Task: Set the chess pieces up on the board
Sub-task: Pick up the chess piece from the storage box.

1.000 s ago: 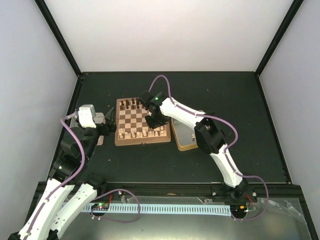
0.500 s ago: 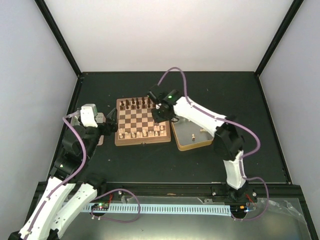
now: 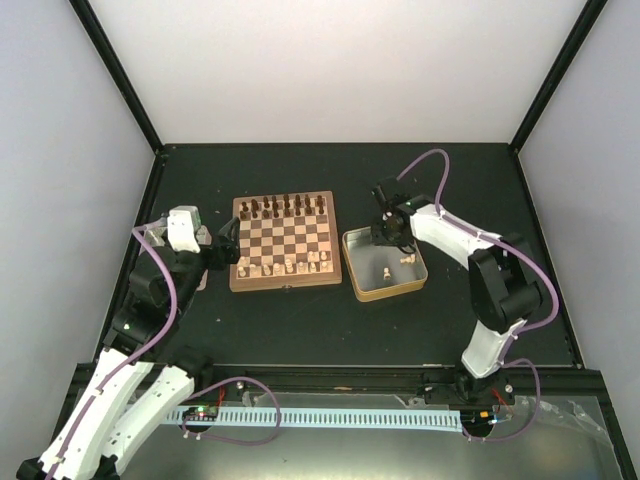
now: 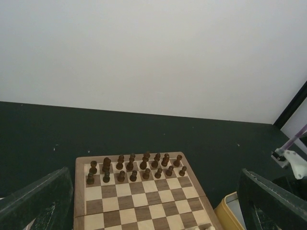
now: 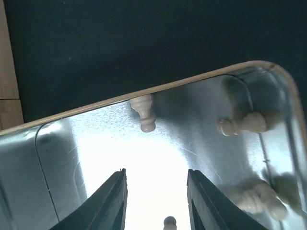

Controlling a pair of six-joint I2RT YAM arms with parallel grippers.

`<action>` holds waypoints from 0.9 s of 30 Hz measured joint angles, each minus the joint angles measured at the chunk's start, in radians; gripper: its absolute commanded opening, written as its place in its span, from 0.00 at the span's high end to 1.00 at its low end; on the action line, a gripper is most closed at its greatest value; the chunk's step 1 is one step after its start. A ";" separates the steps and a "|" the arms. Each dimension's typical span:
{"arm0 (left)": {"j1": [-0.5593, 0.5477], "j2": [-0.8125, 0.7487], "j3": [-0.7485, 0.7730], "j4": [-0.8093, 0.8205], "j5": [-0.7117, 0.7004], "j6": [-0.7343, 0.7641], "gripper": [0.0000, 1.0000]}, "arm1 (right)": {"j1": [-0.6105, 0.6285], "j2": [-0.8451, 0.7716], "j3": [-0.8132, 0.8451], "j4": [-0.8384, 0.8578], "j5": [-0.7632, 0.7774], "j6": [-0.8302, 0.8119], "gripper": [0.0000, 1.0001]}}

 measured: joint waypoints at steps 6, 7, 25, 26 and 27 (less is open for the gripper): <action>0.003 0.003 0.000 0.000 0.004 -0.001 0.05 | -0.030 0.040 -0.075 0.163 -0.079 -0.007 0.65; 0.003 0.003 0.000 0.000 0.005 -0.001 0.05 | -0.030 0.052 -0.075 0.187 -0.085 -0.007 0.65; 0.003 0.023 0.000 0.001 0.023 -0.008 0.05 | -0.029 0.146 -0.079 0.290 -0.038 0.024 0.75; 0.003 0.025 0.000 0.001 0.024 -0.009 0.05 | -0.029 0.155 -0.079 0.290 -0.037 0.026 0.77; 0.003 0.027 0.000 0.001 0.024 -0.009 0.05 | -0.029 0.160 -0.079 0.291 -0.035 0.024 0.78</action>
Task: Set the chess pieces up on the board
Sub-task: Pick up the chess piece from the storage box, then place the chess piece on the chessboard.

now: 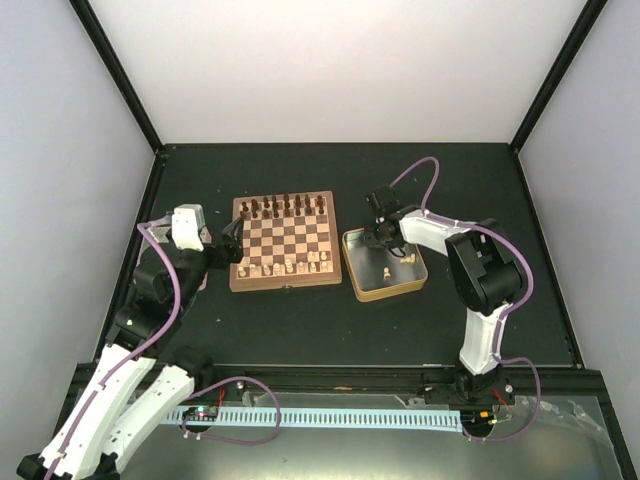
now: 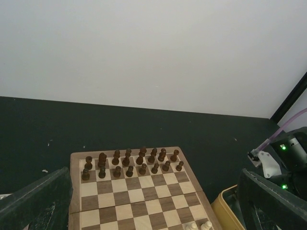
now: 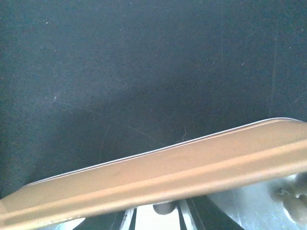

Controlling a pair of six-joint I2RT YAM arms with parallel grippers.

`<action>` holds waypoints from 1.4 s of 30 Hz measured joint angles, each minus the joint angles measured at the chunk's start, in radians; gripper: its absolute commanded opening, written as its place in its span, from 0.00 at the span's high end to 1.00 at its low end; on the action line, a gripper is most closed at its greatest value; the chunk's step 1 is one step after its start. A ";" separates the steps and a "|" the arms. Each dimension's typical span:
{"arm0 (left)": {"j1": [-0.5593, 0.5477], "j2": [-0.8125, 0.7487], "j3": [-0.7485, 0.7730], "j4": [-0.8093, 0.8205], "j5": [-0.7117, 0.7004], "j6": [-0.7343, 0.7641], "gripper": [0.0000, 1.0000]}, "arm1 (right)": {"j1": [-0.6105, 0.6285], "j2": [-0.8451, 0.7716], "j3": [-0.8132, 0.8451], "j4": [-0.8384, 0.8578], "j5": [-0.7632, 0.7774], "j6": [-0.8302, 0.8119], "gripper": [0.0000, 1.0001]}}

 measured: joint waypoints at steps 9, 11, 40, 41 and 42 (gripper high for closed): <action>0.000 0.002 0.000 0.005 0.006 -0.005 0.04 | 0.000 0.002 -0.002 0.010 0.023 0.000 0.99; 0.000 0.002 -0.002 0.011 0.026 -0.005 0.04 | 0.000 -0.003 -0.006 0.014 0.022 -0.010 0.99; 0.002 0.359 -0.011 0.255 0.851 -0.330 0.31 | 0.150 -0.471 -0.094 0.291 -1.006 -0.394 0.98; 0.002 0.375 -0.010 0.256 0.867 -0.357 0.36 | 0.156 -0.471 -0.084 0.283 -1.014 -0.408 0.98; 0.002 0.389 -0.010 0.255 0.879 -0.382 0.40 | 0.167 -0.471 -0.068 0.270 -1.025 -0.427 0.98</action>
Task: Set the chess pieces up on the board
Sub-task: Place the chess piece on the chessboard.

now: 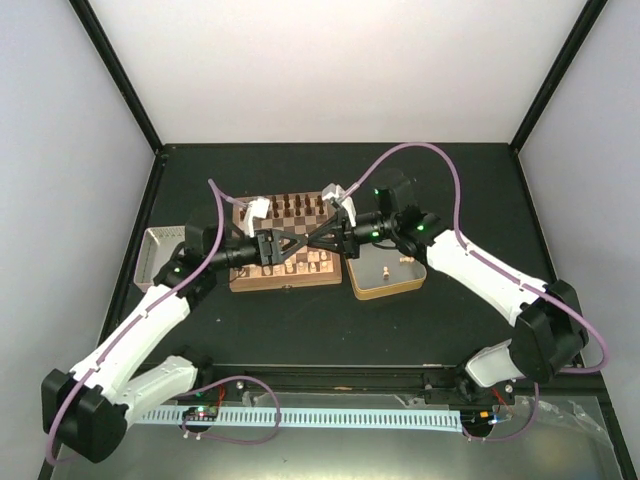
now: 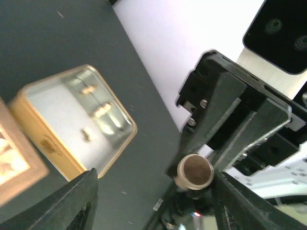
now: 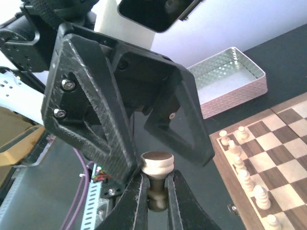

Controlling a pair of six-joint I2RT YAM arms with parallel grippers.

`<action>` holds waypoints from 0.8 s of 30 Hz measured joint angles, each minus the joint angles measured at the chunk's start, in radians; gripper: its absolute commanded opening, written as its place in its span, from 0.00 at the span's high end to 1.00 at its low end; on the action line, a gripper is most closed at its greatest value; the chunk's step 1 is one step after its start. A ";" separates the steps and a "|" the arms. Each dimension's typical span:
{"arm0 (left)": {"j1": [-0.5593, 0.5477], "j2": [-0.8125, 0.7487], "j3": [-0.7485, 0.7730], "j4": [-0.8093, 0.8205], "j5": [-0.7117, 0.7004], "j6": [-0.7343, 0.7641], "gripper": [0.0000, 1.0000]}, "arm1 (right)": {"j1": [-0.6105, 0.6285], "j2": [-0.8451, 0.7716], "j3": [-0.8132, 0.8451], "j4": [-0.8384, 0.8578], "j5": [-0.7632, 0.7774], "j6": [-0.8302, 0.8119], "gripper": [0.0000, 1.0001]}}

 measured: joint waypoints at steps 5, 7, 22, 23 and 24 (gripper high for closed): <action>0.000 0.047 -0.008 0.043 0.076 -0.162 0.52 | 0.010 0.002 0.014 -0.042 -0.002 -0.049 0.99; 0.000 0.050 -0.031 0.096 0.098 -0.229 0.52 | 0.010 0.002 0.014 -0.047 -0.001 -0.063 0.99; 0.000 0.063 -0.069 0.211 0.137 -0.403 0.80 | 0.055 0.026 0.045 -0.113 0.016 -0.149 0.99; 0.001 0.063 -0.069 0.211 0.137 -0.406 0.83 | 0.055 0.029 0.046 -0.117 0.018 -0.149 0.99; 0.003 0.063 -0.069 0.211 0.137 -0.407 0.84 | 0.055 0.030 0.048 -0.122 0.020 -0.148 0.99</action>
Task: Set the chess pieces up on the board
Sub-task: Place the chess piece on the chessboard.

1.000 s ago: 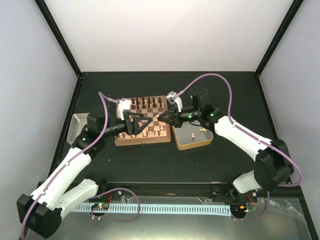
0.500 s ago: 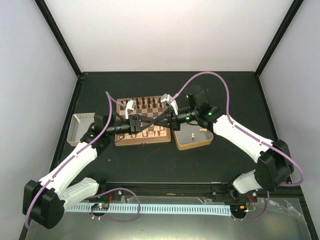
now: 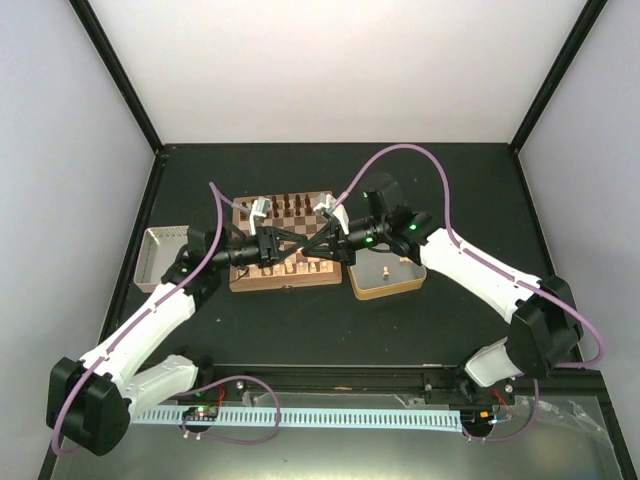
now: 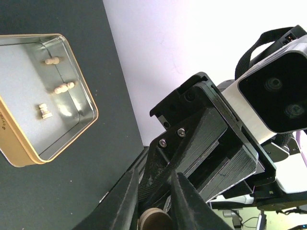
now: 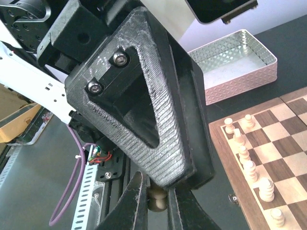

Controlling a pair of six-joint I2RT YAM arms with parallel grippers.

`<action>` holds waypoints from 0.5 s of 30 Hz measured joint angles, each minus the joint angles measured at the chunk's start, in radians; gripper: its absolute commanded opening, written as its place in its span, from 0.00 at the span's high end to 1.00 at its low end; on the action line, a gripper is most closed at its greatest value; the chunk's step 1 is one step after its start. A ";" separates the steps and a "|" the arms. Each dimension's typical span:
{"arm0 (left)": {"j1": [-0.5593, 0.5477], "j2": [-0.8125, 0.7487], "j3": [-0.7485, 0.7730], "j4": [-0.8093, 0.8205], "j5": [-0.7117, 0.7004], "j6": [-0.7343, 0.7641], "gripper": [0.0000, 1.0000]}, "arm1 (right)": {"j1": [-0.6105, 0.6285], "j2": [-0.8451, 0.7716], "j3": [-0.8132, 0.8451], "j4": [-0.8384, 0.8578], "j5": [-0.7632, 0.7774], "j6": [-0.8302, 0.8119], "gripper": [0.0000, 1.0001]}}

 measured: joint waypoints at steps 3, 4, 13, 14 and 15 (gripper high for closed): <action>0.006 0.000 -0.001 -0.001 -0.003 0.005 0.88 | 0.002 0.002 0.004 -0.011 0.015 0.006 0.99; 0.007 0.000 -0.001 -0.002 -0.005 0.004 0.86 | 0.004 0.002 0.004 -0.011 0.023 0.010 0.99; 0.013 -0.009 -0.001 -0.033 -0.026 0.005 0.78 | 0.023 0.002 -0.002 0.038 0.107 0.068 0.99; 0.015 -0.009 -0.001 -0.035 -0.030 0.004 0.81 | 0.024 0.002 -0.005 0.043 0.111 0.074 0.99; 0.016 -0.009 -0.001 -0.036 -0.033 0.009 0.83 | 0.025 0.002 -0.008 0.047 0.114 0.081 0.99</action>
